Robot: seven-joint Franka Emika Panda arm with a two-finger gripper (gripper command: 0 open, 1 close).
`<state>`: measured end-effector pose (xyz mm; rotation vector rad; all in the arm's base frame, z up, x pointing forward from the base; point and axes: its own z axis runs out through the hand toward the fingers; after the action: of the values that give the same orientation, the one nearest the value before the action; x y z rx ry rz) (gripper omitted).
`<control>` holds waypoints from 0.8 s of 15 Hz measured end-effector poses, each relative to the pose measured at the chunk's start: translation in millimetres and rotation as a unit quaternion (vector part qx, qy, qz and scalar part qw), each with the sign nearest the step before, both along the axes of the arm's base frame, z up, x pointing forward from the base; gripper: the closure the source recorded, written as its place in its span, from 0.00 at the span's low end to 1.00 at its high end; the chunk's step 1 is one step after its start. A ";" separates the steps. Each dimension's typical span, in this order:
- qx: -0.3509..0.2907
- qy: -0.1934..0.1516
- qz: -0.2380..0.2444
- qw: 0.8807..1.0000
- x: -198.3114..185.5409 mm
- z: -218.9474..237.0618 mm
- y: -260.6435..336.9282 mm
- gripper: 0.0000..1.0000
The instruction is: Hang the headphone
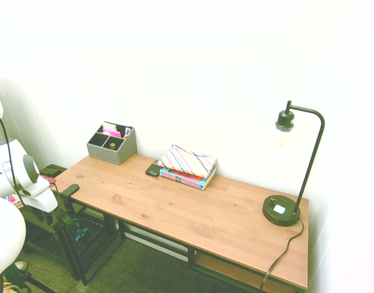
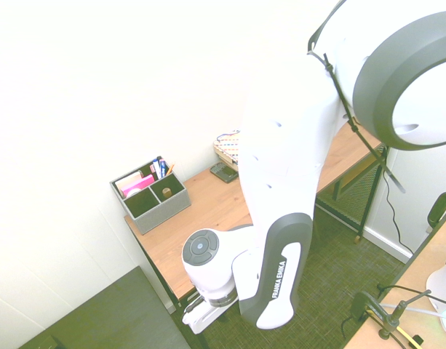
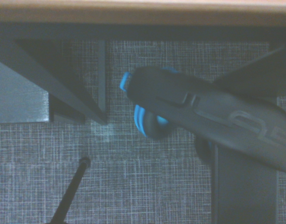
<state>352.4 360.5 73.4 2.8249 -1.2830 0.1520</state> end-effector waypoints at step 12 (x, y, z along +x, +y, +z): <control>0.051 0.006 0.093 0.994 41.1 231.6 -127.5 0.00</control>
<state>393.6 233.0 305.1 3.0251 -1.0519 0.0745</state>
